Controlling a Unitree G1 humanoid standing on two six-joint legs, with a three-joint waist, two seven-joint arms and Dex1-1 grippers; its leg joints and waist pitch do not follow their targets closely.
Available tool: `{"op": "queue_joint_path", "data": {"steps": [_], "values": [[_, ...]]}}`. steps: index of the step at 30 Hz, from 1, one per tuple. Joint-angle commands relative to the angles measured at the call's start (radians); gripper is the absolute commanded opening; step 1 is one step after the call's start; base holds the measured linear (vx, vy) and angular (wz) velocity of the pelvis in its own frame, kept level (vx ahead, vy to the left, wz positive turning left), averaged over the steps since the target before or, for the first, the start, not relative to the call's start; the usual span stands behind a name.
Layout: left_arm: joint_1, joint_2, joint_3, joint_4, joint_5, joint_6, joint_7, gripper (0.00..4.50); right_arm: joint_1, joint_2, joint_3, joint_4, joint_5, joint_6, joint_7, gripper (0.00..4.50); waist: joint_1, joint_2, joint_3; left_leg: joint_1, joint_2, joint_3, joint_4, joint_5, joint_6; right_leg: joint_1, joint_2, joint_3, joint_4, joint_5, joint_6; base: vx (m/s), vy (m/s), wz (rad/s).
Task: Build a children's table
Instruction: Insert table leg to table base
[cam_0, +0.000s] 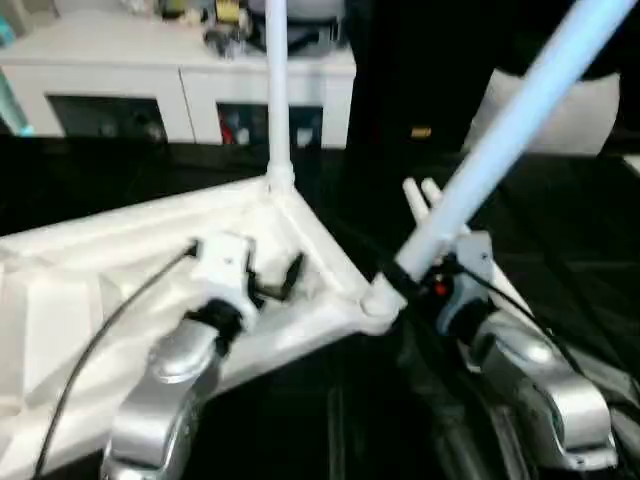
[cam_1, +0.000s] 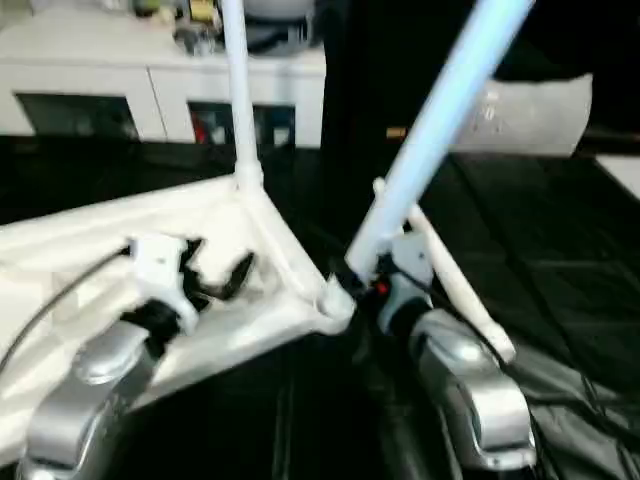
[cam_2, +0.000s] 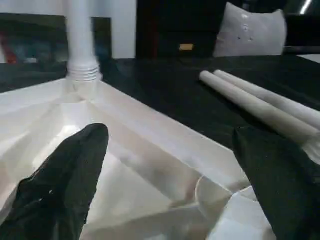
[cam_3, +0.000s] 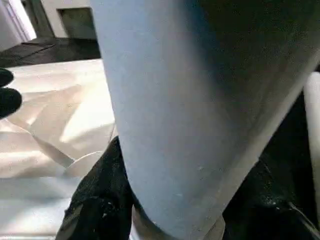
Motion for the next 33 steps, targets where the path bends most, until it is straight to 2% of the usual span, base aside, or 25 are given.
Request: {"op": "queue_joint_path", "data": {"steps": [1,2,4,6,8,9,12,14,16,18,19,21,22,23,24,25,26,27,28,29,30,31,32,33], "values": [[-0.006,0.01,0.001,0.005,0.021,-0.006,-0.004,4.5,-0.02,-0.003,0.005,-0.01,0.0,-0.017,0.003,1.9,0.007,0.004,-0.036,0.011,0.059,-0.008,-0.074,-0.095,0.019,0.055,-0.065,0.033,-0.09,0.078,-0.143,0.0,0.0,0.0],[-0.012,0.007,0.004,0.011,0.023,-0.004,-0.003,4.5,-0.022,-0.005,0.013,-0.006,-0.004,-0.021,0.003,1.9,0.002,0.014,-0.03,0.014,0.072,-0.009,-0.089,-0.178,-0.018,0.051,-0.057,0.03,-0.097,-0.043,-0.172,-0.052,-0.01,-0.04],[-0.015,0.005,0.005,0.013,0.022,-0.003,-0.002,4.5,-0.022,-0.004,0.015,-0.005,-0.005,-0.022,0.002,1.9,0.002,0.013,-0.024,0.022,0.074,-0.007,-0.093,-0.253,-0.038,0.039,-0.053,0.032,-0.105,-0.127,-0.173,-0.059,-0.001,-0.02],[-0.022,-0.01,0.018,0.02,0.005,0.008,0.009,4.5,-0.021,0.001,0.017,-0.005,-0.009,-0.024,0.001,1.9,-0.001,0.011,-0.013,0.027,0.071,-0.006,-0.099,-0.371,-0.063,0.028,-0.057,0.036,-0.121,-0.316,-0.148,-0.064,0.013,0.02],[-0.027,-0.019,0.027,0.025,-0.008,0.013,0.014,4.5,-0.022,0.004,0.015,-0.005,-0.01,-0.024,0.002,1.9,-0.004,0.01,-0.008,0.029,0.068,-0.01,-0.099,-0.421,-0.078,0.022,-0.061,0.036,-0.133,-0.429,-0.119,-0.057,0.011,-0.03],[-0.027,-0.017,0.026,0.026,-0.007,0.011,0.013,4.5,-0.022,0.004,0.015,-0.006,-0.012,-0.024,0.002,1.9,-0.005,0.009,-0.009,0.028,0.067,-0.012,-0.099,-0.419,-0.078,0.021,-0.063,0.037,-0.136,-0.448,-0.104,-0.054,0.008,-0.04],[-0.026,-0.005,0.014,0.027,0.009,0.007,0.008,4.5,-0.019,0.015,0.003,-0.008,0.002,0.005,-0.019,1.9,-0.007,0.006,-0.01,0.024,0.068,-0.012,-0.101,-0.397,-0.071,0.019,-0.061,0.039,-0.136,-0.421,-0.094,0.0,0.0,0.0],[-0.026,0.001,0.008,0.026,0.012,0.01,0.0,4.5,-0.02,0.018,-0.001,-0.006,0.007,0.009,-0.025,1.9,-0.008,0.008,-0.012,0.018,0.068,-0.012,-0.103,-0.369,-0.067,0.023,-0.06,0.039,-0.13,-0.371,-0.103,0.0,0.0,0.0],[-0.025,0.01,0.001,0.025,0.015,0.01,-0.017,4.5,-0.021,0.019,-0.005,-0.006,0.01,0.005,-0.026,1.9,-0.007,0.008,-0.014,0.02,0.069,-0.009,-0.102,-0.35,-0.061,0.022,-0.058,0.04,-0.127,-0.325,-0.114,0.0,0.0,0.0],[-0.028,0.065,-0.033,0.016,-0.092,0.048,-0.195,4.5,-0.028,-0.001,-0.016,0.01,0.009,-0.032,0.014,1.9,-0.002,0.006,-0.019,0.017,0.069,-0.005,-0.101,-0.304,-0.052,0.026,-0.059,0.042,-0.122,-0.266,-0.13,0.0,0.0,0.0],[-0.029,0.073,-0.04,0.015,-0.099,0.054,-0.213,4.5,-0.029,-0.003,-0.019,0.012,0.01,-0.034,0.018,1.9,0.001,0.007,-0.02,0.018,0.069,-0.005,-0.101,-0.287,-0.05,0.025,-0.059,0.042,-0.119,-0.244,-0.135,0.0,0.0,0.0],[-0.035,0.137,-0.102,0.013,-0.103,0.086,-0.307,4.5,-0.035,-0.01,-0.035,0.027,0.016,-0.049,0.029,1.9,0.003,0.009,-0.026,0.016,0.069,0.0,-0.098,-0.2,-0.036,0.03,-0.054,0.041,-0.104,-0.093,-0.162,0.0,0.0,0.0],[-0.042,0.163,-0.131,0.02,-0.087,0.084,-0.336,4.5,-0.037,-0.016,-0.039,0.033,0.017,-0.058,0.037,1.9,0.006,0.014,-0.029,0.016,0.069,0.001,-0.095,-0.17,-0.033,0.032,-0.054,0.04,-0.098,-0.045,-0.17,0.0,0.0,0.0],[-0.065,0.19,-0.168,0.049,-0.062,0.083,-0.372,4.5,-0.036,-0.032,-0.046,0.03,0.034,-0.041,0.06,1.9,0.007,0.013,-0.032,0.015,0.068,0.003,-0.091,-0.113,-0.019,0.036,-0.052,0.038,-0.093,0.037,-0.18,0.0,0.0,0.0],[-0.073,0.194,-0.175,0.059,-0.052,0.08,-0.375,4.5,-0.035,-0.032,-0.049,0.026,0.042,-0.037,0.064,1.9,0.012,0.017,-0.039,0.017,0.066,0.007,-0.082,-0.044,-0.007,0.041,-0.051,0.037,-0.084,0.134,-0.19,0.0,0.0,0.0],[-0.105,0.199,-0.192,0.094,-0.028,0.078,-0.385,4.5,-0.033,-0.04,-0.057,0.015,0.06,-0.029,0.08,1.9,0.011,0.015,-0.037,0.013,0.066,0.009,-0.082,-0.021,0.002,0.042,-0.049,0.037,-0.083,0.17,-0.195,0.0,0.0,0.0],[-0.12,0.199,-0.199,0.11,-0.018,0.078,-0.389,4.5,-0.032,-0.045,-0.058,0.011,0.065,-0.028,0.086,1.9,0.012,0.021,-0.036,0.015,0.066,0.011,-0.08,-0.018,0.008,0.041,-0.049,0.035,-0.083,0.192,-0.204,0.0,0.0,0.0],[-0.152,0.203,-0.214,0.14,-0.009,0.1,-0.403,4.5,-0.033,-0.043,-0.071,0.005,0.075,-0.032,0.085,1.9,0.014,0.023,-0.033,0.013,0.067,0.012,-0.085,-0.043,0.004,0.045,-0.053,0.036,-0.084,0.166,-0.212,0.0,0.0,0.0],[-0.16,0.204,-0.218,0.147,-0.007,0.106,-0.407,4.5,-0.033,-0.043,-0.075,0.004,0.077,-0.033,0.084,1.9,0.014,0.021,-0.033,0.015,0.068,0.014,-0.086,-0.065,0.001,0.044,-0.054,0.036,-0.088,0.14,-0.215,0.0,0.0,0.0],[-0.183,0.207,-0.228,0.172,-0.004,0.118,-0.417,4.5,-0.036,-0.043,-0.082,0.005,0.066,-0.058,0.076,1.9,0.015,0.031,-0.031,0.018,0.071,0.013,-0.088,-0.103,-0.012,0.043,-0.057,0.037,-0.089,0.087,-0.222,0.0,0.0,0.0],[-0.217,0.205,-0.237,0.209,-0.005,0.135,-0.43,4.5,-0.041,-0.043,-0.092,0.003,0.071,-0.052,0.069,1.9,0.014,0.033,-0.028,0.02,0.072,0.015,-0.092,-0.15,-0.028,0.039,-0.056,0.037,-0.094,0.023,-0.221,0.0,0.0,0.0],[-0.217,0.205,-0.237,0.209,-0.005,0.135,-0.43,4.5,-0.041,-0.043,-0.092,0.003,0.071,-0.052,0.069,1.9,0.012,0.027,-0.027,0.022,0.071,0.017,-0.093,-0.166,-0.033,0.039,-0.054,0.038,-0.098,-0.004,-0.218,0.0,0.0,0.0],[-0.238,0.206,-0.241,0.229,-0.018,0.154,-0.442,4.5,-0.042,-0.045,-0.095,-0.001,0.081,-0.015,0.07,1.9,0.013,0.026,-0.028,0.021,0.073,0.016,-0.093,-0.169,-0.036,0.041,-0.056,0.039,-0.098,-0.019,-0.22,0.0,0.0,0.0],[-0.248,0.207,-0.244,0.234,-0.025,0.168,-0.448,4.32,-0.041,-0.049,-0.094,-0.002,0.077,-0.004,0.068,1.9,0.012,0.025,-0.026,0.019,0.071,0.018,-0.093,-0.161,-0.034,0.042,-0.056,0.04,-0.098,-0.028,-0.22,0.0,0.0,0.0]]}}
